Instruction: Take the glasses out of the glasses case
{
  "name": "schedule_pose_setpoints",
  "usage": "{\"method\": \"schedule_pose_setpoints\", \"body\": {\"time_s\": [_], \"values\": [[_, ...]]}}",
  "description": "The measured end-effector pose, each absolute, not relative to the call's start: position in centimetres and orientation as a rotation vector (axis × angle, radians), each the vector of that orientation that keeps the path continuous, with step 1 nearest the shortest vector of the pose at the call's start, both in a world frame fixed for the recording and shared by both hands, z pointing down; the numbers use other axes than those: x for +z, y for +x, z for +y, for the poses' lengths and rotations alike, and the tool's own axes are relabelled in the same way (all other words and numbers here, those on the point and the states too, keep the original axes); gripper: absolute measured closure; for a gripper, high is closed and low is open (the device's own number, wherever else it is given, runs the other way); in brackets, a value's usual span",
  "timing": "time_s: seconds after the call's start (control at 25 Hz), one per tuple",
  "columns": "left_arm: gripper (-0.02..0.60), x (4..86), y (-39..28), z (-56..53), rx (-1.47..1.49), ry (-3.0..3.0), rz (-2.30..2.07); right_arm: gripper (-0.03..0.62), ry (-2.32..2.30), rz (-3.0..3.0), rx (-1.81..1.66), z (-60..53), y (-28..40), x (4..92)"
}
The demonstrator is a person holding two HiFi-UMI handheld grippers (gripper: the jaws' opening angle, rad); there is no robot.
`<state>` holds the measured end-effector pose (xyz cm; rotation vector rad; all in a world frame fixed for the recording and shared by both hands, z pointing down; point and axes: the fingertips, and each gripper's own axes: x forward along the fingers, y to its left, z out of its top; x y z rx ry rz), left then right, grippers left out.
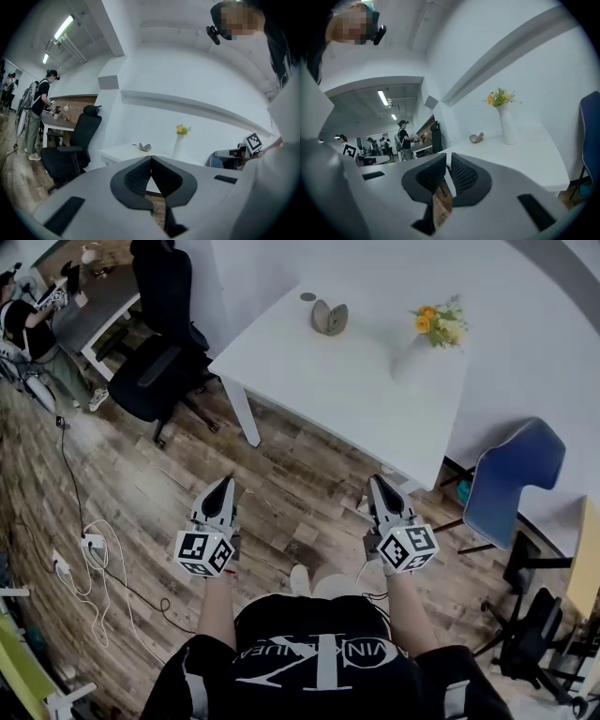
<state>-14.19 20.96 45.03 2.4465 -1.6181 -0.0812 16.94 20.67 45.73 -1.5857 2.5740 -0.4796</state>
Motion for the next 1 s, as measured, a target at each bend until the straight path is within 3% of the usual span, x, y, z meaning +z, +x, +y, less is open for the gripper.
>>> {"method": "schedule_pose_setpoints", "body": {"time_s": [0.28,0.36,0.56,1.0], "values": [[0.566,44.9,-15.6,19.7,-0.045,2.463,-1.639,0.55,-1.577,2.529,-0.516,18.3,17.0,45.9],[0.566,45.0,-16.0,18.7,-0.041,2.463,-1.653,0.469,-1.568,2.506,-0.533,16.9,17.1,46.0],[0.566,44.6,-17.1,14.9,-0.029,2.485,-1.67,0.424,-1.563,2.495,-0.539,12.7,16.8,46.8],[0.566,45.5,-18.2,3.6,0.021,2.485,-1.629,0.416,-1.578,2.459,-0.567,0.9,15.2,46.9]]}}
